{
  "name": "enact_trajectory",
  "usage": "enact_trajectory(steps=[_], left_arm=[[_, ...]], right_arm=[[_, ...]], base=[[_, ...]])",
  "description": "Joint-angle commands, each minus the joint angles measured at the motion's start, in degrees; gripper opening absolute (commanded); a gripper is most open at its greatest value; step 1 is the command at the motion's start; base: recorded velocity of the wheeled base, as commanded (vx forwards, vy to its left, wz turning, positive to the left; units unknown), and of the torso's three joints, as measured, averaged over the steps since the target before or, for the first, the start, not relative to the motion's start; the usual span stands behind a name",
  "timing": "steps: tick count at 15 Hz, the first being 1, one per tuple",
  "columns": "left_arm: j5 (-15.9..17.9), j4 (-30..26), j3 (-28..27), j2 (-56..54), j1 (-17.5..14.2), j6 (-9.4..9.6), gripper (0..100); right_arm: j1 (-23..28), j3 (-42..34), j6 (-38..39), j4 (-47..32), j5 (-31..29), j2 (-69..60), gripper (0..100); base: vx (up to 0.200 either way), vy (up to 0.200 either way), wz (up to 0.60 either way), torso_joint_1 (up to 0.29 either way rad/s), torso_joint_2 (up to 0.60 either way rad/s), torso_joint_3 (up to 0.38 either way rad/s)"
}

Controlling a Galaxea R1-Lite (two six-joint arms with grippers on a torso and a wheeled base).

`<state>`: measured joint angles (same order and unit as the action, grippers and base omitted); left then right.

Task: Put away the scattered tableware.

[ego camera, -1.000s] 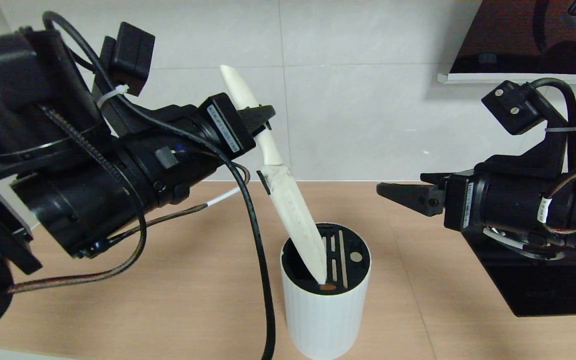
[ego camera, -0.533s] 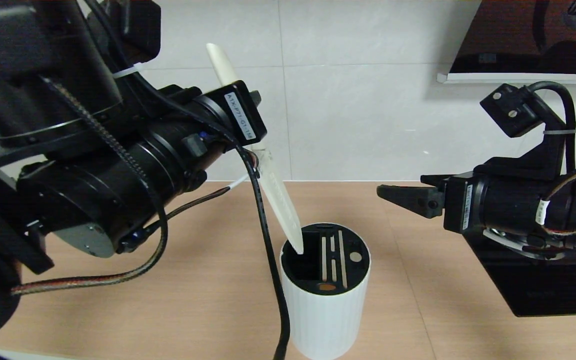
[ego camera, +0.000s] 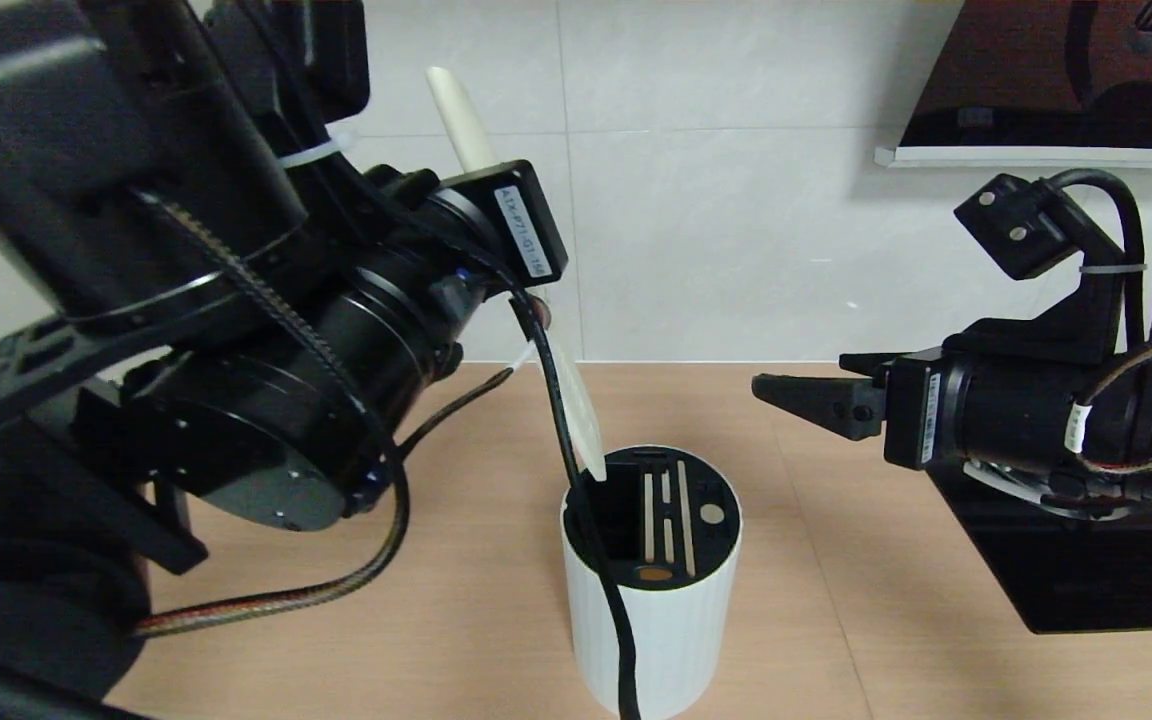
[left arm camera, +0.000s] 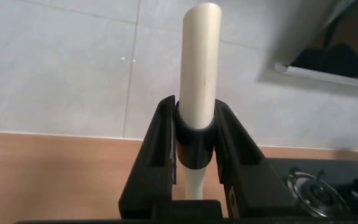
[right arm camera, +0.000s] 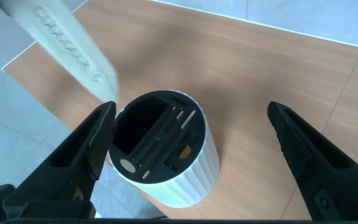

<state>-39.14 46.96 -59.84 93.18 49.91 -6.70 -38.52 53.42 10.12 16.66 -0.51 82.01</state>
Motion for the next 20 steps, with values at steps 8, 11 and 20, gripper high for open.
enact_trajectory(steps=[8,11,20], left_arm=[[-2.0,5.4,4.1,6.2,4.2,3.72,0],[-2.1,8.1,4.4,7.1,4.2,4.77,0],[-2.3,8.2,5.5,11.8,4.2,4.6,0]], right_arm=[[0.5,-0.3,0.0,0.0,0.0,0.1,100],[0.5,-0.4,0.0,0.0,0.0,0.1,100],[0.5,-0.7,0.0,0.1,0.0,0.2,100]], base=[[0.0,0.0,0.0,0.0,0.0,0.0],[0.0,0.0,0.0,0.0,0.0,0.0],[0.0,0.0,0.0,0.0,0.0,0.0]])
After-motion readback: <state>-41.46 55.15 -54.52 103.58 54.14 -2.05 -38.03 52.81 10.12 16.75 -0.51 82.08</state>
